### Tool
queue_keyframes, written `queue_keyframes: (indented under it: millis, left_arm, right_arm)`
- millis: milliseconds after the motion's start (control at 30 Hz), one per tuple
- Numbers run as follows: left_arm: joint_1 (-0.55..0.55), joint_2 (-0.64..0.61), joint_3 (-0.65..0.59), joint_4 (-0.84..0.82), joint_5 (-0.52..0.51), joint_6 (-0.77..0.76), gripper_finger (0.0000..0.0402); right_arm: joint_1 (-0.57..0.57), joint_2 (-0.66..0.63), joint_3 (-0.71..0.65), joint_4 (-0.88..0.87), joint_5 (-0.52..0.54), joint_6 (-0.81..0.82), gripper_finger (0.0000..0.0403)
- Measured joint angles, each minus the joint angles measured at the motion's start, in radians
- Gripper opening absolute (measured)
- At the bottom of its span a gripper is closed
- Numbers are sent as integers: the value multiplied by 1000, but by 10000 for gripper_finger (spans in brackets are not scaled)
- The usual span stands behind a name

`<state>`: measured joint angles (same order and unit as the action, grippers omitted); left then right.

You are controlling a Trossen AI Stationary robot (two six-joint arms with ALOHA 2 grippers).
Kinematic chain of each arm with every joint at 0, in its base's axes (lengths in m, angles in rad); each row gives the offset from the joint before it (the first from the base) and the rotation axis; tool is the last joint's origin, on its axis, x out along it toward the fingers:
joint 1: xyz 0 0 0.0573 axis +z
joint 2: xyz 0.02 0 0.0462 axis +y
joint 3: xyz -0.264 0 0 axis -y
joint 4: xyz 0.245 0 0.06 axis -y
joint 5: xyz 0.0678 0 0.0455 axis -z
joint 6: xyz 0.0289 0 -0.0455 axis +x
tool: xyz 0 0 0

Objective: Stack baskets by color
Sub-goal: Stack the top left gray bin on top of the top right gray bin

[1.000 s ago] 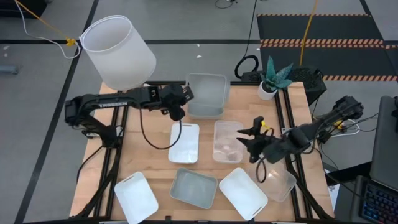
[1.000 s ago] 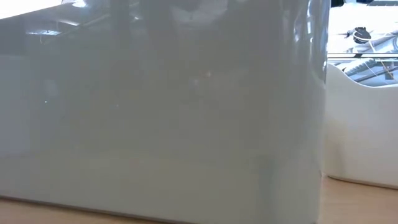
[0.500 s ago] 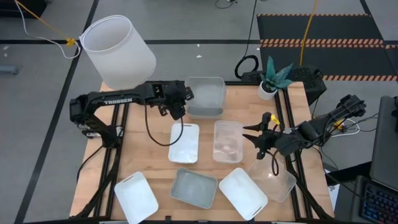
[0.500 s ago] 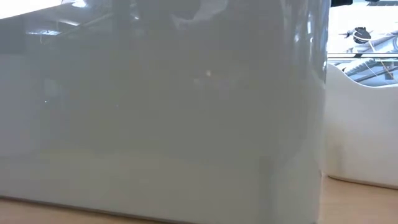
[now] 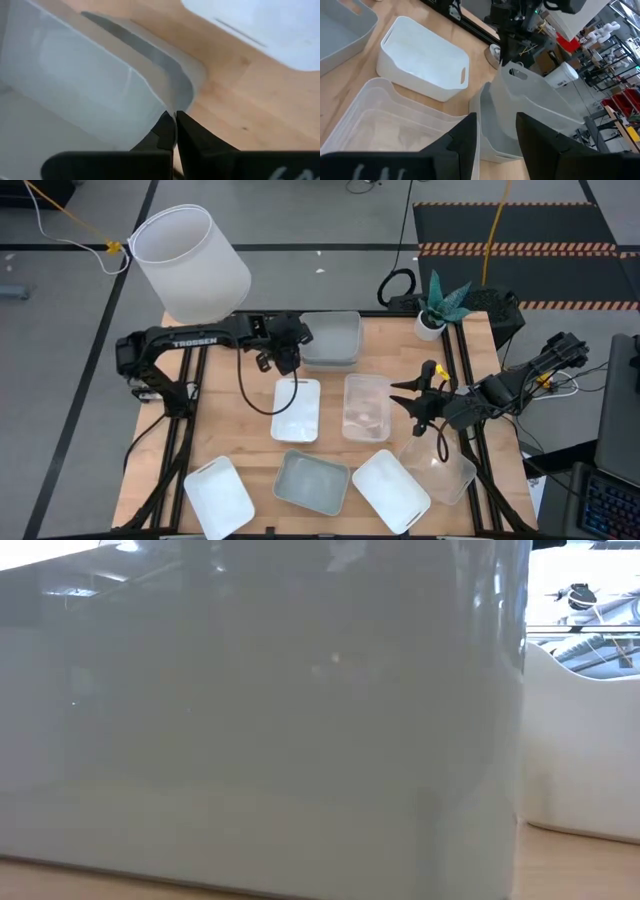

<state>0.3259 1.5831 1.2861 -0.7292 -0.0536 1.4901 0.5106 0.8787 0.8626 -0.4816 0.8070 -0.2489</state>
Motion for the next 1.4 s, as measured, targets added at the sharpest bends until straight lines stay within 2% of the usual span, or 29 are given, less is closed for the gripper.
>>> queue_keyframes:
  millis: [133, 367, 633, 800, 1067, 1400]
  left_arm:
    - [2, 30, 0, -3, 0, 1, 17]
    - [5, 67, 0, 24, 3, -7, 6]
    - [18, 102, 0, 47, 0, 0, 20]
    - [21, 99, 0, 40, -8, -1, 8]
    - [21, 89, 0, 30, -35, -9, 23]
    - [20, 89, 0, 14, -36, -72, 12]
  right_arm:
    - [0, 0, 0, 0, 0, 0, 130]
    - [0, 0, 0, 0, 0, -1, 130]
    - [0, 0, 0, 0, 0, -1, 130]
    - [0, 0, 0, 0, 0, -1, 130]
    - [0, 0, 0, -1, 0, 0, 130]
    - [0, 0, 0, -1, 0, 0, 130]
